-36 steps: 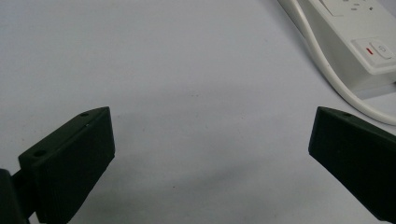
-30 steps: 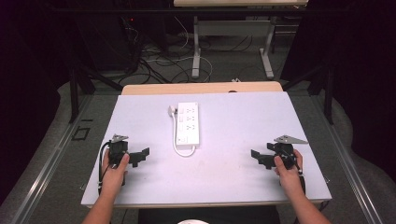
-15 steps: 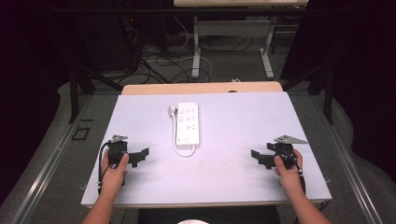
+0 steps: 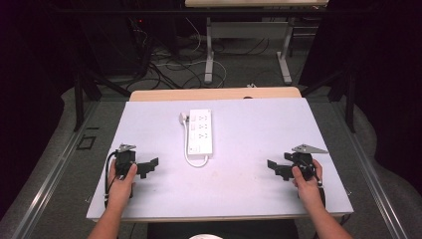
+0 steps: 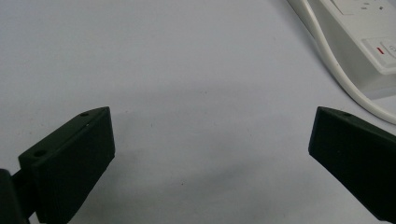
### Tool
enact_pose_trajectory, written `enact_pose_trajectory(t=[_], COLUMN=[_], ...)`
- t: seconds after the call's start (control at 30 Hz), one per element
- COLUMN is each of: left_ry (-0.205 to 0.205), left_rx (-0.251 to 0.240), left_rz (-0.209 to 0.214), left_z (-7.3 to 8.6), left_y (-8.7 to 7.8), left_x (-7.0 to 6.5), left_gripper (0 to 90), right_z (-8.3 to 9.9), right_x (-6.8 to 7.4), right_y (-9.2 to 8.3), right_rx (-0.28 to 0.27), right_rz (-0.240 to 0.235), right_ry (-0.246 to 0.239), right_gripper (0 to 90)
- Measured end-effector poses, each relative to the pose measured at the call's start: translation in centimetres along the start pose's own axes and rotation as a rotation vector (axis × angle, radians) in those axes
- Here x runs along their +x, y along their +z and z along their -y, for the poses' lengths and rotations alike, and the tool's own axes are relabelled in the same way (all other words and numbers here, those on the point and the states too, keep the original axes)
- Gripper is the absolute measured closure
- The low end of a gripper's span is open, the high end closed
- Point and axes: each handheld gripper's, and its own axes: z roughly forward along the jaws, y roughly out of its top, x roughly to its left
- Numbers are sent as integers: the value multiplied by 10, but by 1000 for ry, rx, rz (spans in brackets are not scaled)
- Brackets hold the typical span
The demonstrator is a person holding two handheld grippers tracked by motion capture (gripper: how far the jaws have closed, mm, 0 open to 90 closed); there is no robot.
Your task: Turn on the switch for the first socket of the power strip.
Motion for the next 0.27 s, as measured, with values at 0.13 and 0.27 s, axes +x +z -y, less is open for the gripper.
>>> enact_pose_trajectory(t=[0.13, 0.27], left_ry=[1, 3], left_rx=[1, -3], left_rz=[-1, -2], left_z=[0, 0], left_y=[0, 0], left_x=[0, 0], left_gripper=[4, 4], right_z=[0, 0], right_x=[0, 1], right_y=[0, 0], right_rx=[2, 5], right_rz=[-2, -4], right_ry=[2, 12], right_gripper=[150, 150])
